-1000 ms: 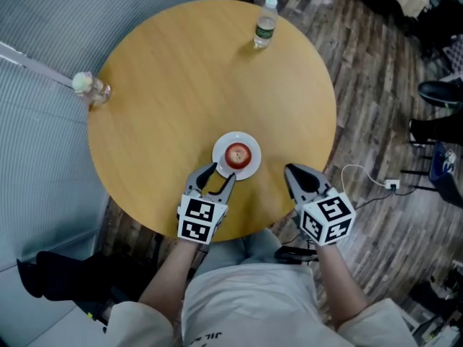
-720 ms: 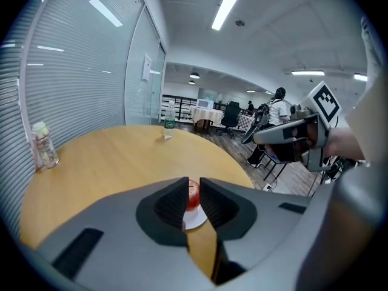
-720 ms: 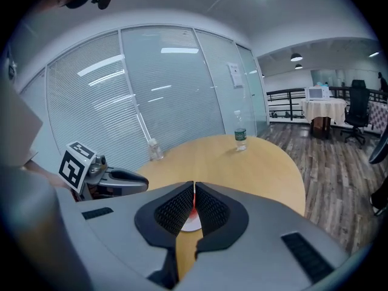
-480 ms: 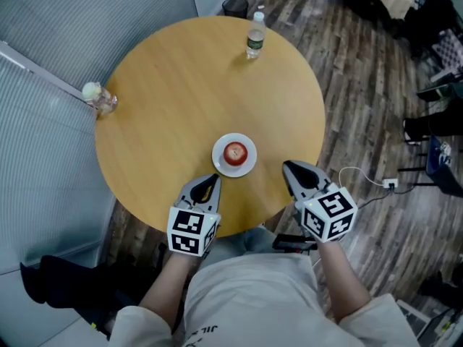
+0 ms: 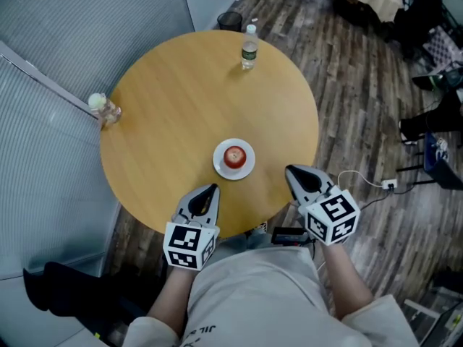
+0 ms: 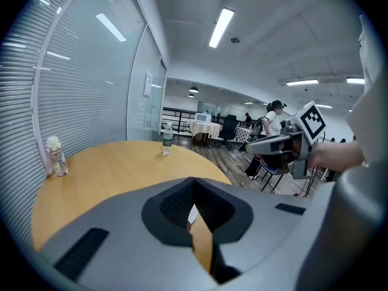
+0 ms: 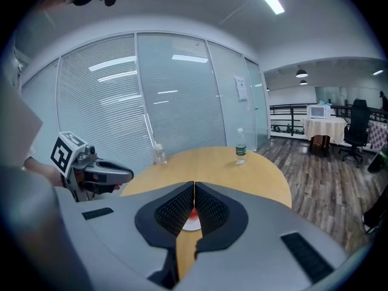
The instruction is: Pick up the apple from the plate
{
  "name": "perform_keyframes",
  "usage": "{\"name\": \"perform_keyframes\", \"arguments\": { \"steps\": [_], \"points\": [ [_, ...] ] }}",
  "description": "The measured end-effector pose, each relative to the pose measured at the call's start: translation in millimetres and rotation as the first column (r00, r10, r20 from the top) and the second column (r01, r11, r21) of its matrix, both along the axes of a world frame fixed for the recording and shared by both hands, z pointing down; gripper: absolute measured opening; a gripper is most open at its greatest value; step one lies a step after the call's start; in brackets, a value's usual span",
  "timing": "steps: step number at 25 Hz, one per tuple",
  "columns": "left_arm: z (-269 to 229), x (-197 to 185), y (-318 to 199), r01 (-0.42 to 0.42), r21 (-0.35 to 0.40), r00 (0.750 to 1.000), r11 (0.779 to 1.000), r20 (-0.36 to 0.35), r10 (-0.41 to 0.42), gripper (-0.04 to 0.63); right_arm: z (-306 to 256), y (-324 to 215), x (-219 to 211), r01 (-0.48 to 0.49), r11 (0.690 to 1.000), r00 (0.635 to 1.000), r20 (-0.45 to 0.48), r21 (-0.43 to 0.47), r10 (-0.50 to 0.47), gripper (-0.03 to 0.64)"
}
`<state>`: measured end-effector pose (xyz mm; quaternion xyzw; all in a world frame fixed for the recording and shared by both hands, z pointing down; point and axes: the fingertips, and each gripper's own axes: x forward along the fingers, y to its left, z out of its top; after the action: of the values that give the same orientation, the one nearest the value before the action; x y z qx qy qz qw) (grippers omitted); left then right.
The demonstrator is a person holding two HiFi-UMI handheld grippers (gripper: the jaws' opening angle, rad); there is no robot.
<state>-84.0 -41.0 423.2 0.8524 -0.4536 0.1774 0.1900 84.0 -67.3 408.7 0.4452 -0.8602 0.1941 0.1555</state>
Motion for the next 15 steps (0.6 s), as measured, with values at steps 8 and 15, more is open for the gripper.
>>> {"name": "perform_keyframes", "arguments": {
  "steps": [8,15],
  "points": [
    [-10,0,2,0.005,0.011,1.000,1.000,-0.009,-0.005,0.003,-14,4,-15,0.043,0.999,0.999,0.003,0.025,-0.043,0.031],
    [-16,2,1,0.000,0.022,1.000,1.000,-0.005,0.000,0.003,-17,7,-14,0.061,0.998,0.998,-0.008,0.031,-0.061,0.031]
  ]
}}
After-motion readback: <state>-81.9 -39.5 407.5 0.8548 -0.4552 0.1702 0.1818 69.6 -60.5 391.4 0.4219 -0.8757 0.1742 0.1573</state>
